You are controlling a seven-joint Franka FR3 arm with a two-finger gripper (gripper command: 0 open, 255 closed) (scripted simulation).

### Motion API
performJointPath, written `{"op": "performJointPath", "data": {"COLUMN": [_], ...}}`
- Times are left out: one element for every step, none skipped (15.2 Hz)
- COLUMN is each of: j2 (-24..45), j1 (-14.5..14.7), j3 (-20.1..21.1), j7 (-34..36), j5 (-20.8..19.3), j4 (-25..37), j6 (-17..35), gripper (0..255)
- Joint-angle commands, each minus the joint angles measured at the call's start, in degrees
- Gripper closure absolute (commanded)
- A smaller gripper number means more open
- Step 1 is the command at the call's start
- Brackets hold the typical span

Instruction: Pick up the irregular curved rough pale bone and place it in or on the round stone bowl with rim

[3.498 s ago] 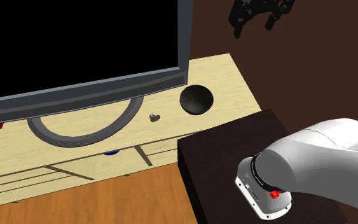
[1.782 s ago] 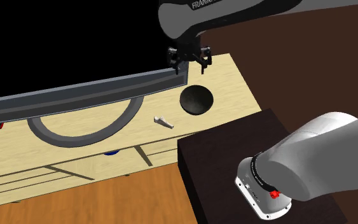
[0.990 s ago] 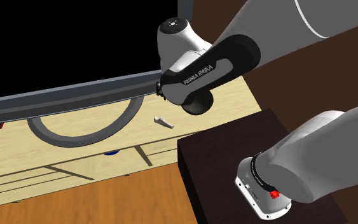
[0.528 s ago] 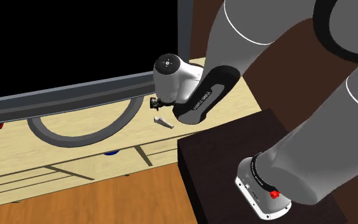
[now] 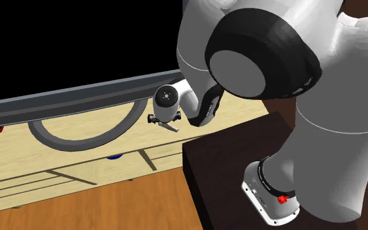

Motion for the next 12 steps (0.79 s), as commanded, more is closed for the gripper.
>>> {"op": "performJointPath", "data": {"j2": [3.13, 4.46, 5.82, 7.21, 8.64, 9.47, 9.48, 9.48, 9.48, 9.48, 9.48, 9.48], "j1": [3.08, 4.04, 5.04, 6.06, 7.11, 7.75, 7.8, 7.81, 7.82, 7.82, 7.82, 7.82], "j3": [-3.21, -4.28, -5.38, -6.49, -7.63, -8.31, -8.35, -8.36, -8.36, -8.36, -8.36, -8.36], "j7": [3.87, 4.99, 6.07, 7.12, 8.11, 8.54, 8.42, 8.39, 8.37, 8.36, 8.36, 8.36], "j5": [-2.69, -3.3, -3.82, -4.25, -4.57, -4.57, -4.44, -4.4, -4.38, -4.37, -4.37, -4.37], "j4": [2.0, 2.84, 3.68, 4.52, 5.35, 5.81, 5.78, 5.77, 5.76, 5.76, 5.76, 5.76], "j6": [2.21, 3.11, 4.06, 5.05, 6.07, 6.7, 6.73, 6.73, 6.73, 6.74, 6.74, 6.74], "gripper": [0, 0, 0, 0, 0, 0, 0, 0, 0, 0, 0, 0]}}
